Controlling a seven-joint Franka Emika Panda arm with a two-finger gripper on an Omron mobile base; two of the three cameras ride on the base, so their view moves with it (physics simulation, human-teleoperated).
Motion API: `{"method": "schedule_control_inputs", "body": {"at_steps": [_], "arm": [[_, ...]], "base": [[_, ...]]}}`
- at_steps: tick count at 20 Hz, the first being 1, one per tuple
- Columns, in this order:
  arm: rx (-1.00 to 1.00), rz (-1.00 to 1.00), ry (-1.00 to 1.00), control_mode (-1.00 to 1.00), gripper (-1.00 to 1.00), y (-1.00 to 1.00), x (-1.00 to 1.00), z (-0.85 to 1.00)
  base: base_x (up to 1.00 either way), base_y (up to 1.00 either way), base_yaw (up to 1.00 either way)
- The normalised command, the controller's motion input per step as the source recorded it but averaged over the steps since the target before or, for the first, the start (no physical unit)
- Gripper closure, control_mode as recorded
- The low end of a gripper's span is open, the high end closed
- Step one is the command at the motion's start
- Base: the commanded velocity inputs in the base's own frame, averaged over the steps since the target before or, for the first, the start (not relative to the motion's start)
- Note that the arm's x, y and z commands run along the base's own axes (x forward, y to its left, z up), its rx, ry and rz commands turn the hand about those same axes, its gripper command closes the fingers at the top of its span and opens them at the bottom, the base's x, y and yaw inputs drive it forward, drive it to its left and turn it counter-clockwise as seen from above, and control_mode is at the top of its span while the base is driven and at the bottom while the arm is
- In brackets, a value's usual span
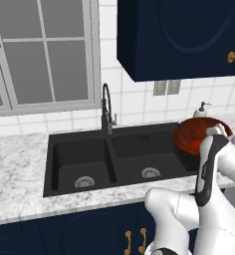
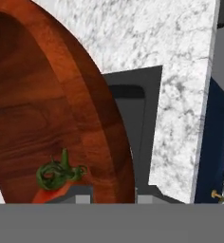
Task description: Pick the tomato from the sink and place it in the bowl. Then pick the bowl and place it in the microwave. Then close the microwave door and press the start button.
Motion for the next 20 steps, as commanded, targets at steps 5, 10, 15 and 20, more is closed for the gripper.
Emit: {"method": "schedule_control_inputs", "body": {"at_steps": [5,10,15,20], "arm": [[-0.02,0.00,0.01,1.00,1.00,0.15,0.00,-0.01],[0.00,0.00,0.00,1.00,1.00,0.00,0.00,0.00],[0.00,0.00,0.00,1.00,1.00,0.00,0.00,0.00],[0.00,0.00,0.00,1.00,1.00,0.00,0.00,0.00]], "base": [[-0.15,0.04,-0.08],[-0.55,0.01,-0.62],[-0.48,0.00,-0.77],[-0.32,0.00,-0.74]]}}
